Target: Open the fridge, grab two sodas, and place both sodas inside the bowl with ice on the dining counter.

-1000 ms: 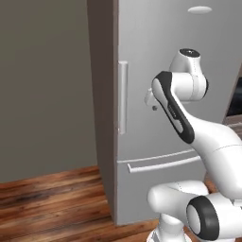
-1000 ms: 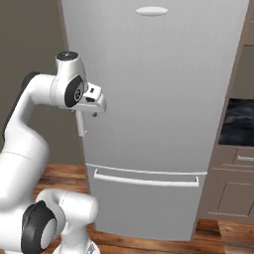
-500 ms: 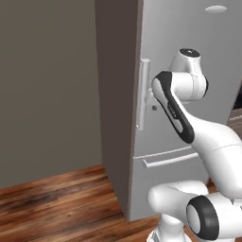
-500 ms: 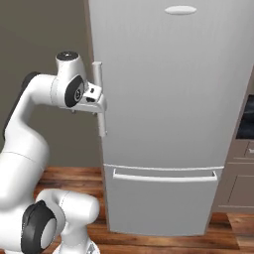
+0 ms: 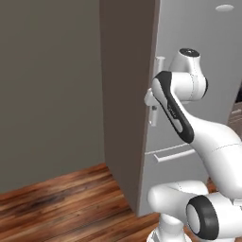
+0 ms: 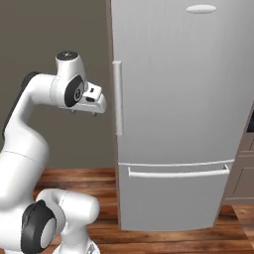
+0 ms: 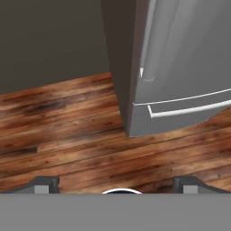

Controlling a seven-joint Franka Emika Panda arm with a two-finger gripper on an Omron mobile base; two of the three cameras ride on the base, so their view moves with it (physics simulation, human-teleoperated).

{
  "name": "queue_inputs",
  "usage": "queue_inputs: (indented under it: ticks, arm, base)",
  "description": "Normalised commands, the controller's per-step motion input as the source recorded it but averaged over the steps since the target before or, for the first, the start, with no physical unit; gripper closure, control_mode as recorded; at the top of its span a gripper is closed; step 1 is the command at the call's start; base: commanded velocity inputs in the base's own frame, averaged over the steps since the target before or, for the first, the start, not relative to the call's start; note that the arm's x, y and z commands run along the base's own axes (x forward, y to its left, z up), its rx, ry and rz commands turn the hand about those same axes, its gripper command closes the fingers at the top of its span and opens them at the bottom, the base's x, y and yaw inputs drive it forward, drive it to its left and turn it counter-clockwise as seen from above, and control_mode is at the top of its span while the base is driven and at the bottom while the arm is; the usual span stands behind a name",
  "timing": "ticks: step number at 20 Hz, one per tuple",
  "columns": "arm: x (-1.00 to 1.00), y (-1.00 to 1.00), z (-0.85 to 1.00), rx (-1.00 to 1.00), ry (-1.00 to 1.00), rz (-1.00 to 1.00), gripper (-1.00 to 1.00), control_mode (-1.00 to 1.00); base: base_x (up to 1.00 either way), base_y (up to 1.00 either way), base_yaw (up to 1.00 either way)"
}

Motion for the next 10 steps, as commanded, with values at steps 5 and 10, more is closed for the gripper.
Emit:
queue_inputs:
  ticks: [5,10]
  arm:
    - [0.0,0.0,0.0,0.0,0.0,0.0,-1.0,1.0]
    - [0.0,0.0,0.0,0.0,0.0,0.0,-1.0,1.0]
  base:
    - [0.22,0.34,-0.18]
    - [0.26,0.16,-0.14]
